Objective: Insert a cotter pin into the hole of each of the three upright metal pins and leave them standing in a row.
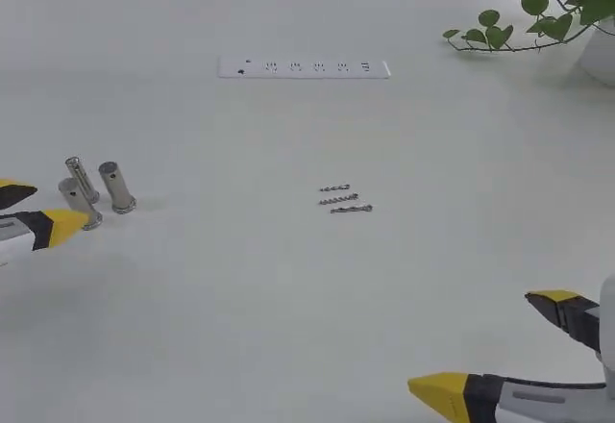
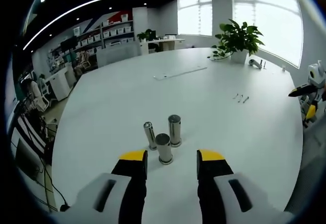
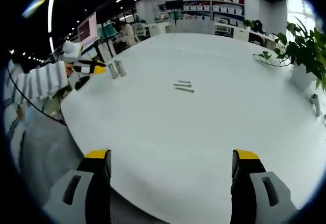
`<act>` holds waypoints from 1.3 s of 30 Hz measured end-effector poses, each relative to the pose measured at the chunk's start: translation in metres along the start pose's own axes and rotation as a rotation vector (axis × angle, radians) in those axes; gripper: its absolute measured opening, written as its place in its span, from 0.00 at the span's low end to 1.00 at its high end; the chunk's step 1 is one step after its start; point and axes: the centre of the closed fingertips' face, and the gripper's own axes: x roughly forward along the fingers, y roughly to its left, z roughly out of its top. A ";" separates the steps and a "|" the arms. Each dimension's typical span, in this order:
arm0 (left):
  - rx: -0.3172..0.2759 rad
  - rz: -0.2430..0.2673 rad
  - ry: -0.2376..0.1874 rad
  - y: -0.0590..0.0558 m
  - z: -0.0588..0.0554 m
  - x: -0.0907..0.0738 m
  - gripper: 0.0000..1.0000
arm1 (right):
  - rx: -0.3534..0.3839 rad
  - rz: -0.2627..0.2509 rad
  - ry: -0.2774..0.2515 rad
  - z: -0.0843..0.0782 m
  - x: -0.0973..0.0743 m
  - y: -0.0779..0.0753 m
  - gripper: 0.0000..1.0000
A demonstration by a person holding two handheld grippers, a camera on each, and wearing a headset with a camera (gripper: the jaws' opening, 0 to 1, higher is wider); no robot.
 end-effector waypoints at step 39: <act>-0.081 -0.012 0.049 0.014 -0.015 0.035 0.15 | -0.010 -0.034 0.004 0.008 -0.004 0.006 0.99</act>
